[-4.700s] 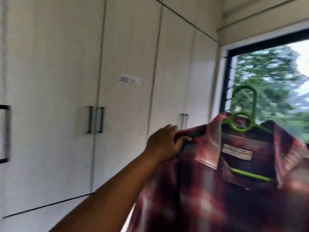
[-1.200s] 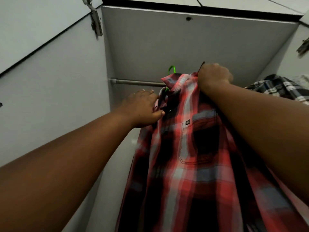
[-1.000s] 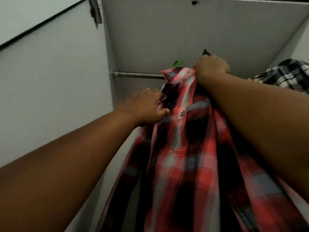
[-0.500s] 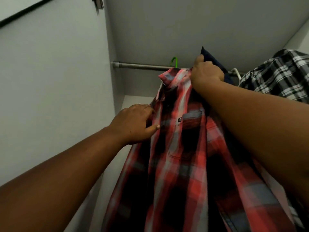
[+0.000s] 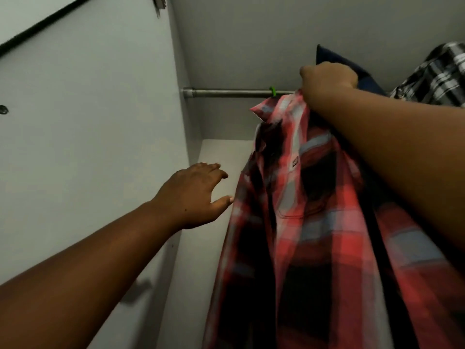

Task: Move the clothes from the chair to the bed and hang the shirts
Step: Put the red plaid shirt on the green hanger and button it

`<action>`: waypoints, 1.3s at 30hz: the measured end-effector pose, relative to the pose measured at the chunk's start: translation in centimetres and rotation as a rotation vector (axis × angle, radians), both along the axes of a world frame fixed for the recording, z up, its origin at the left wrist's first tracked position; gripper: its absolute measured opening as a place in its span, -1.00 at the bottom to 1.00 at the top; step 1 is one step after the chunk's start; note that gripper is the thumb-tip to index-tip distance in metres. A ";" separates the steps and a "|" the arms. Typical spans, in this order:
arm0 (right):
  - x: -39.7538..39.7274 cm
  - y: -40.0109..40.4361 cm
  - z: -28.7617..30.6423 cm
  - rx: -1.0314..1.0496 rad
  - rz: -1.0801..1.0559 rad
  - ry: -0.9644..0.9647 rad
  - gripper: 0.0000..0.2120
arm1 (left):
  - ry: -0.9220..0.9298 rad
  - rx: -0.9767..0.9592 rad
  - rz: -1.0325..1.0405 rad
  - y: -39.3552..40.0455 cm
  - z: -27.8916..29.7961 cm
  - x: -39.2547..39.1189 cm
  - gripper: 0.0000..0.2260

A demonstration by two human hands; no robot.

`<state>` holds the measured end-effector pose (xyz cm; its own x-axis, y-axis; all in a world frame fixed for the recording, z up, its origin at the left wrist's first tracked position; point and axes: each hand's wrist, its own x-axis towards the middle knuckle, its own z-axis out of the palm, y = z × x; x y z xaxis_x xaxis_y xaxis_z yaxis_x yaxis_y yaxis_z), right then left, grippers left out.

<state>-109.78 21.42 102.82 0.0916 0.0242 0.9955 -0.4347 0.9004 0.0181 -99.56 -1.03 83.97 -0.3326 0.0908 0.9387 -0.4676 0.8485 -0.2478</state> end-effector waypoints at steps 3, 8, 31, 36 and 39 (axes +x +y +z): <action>-0.7 -0.1 -1.2 0.016 0.018 -0.017 -0.65 | -0.008 0.013 -0.001 -0.1 -0.9 -0.4 -0.31; -1.6 -0.6 -3.0 0.039 0.044 0.004 -0.65 | -0.048 -0.011 0.028 0.8 -1.4 -0.7 -0.22; 1.6 0.3 -20.6 0.250 -0.026 -0.172 -0.25 | -0.016 0.146 -0.259 6.7 -5.7 0.0 -0.24; 3.7 2.8 -22.9 0.302 -0.061 -0.240 -0.20 | -0.043 0.138 -0.297 9.7 -7.1 0.8 -0.16; 4.9 5.4 -24.7 0.318 -0.055 -0.249 -0.20 | -0.055 0.125 -0.274 12.2 -7.7 1.3 -0.09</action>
<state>-104.84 26.82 78.12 -0.1609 -0.2871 0.9443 -0.4120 0.8890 0.2001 -98.22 11.20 76.30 -0.3624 0.0691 0.9295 -0.2062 0.9666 -0.1522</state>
